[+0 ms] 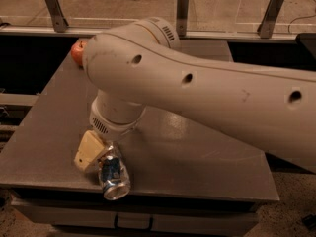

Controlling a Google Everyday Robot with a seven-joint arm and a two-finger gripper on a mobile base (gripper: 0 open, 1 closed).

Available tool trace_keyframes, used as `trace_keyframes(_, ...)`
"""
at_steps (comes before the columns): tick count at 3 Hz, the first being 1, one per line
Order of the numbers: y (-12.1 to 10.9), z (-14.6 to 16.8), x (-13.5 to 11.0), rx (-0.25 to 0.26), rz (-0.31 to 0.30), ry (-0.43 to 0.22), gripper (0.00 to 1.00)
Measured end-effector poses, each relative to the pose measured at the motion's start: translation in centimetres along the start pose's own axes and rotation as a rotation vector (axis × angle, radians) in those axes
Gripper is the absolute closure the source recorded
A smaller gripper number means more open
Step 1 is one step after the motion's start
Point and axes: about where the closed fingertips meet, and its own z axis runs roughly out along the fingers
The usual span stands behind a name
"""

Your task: Move redbull can near orange

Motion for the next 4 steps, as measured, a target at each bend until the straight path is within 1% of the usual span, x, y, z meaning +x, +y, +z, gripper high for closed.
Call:
trace_keyframes(1, 0.1, 0.3, 0.0, 0.026, 0.010, 0.005, 0.41)
trace_keyframes(2, 0.1, 0.5, 0.0, 0.042, 0.015, 0.009, 0.65)
trace_keyframes(3, -0.3, -0.2, -1.6, 0.038, -0.032, -0.020, 0.87)
trace_keyframes(4, -1.4, -2.9, -5.5, 0.055, -0.178, -0.086, 1.00)
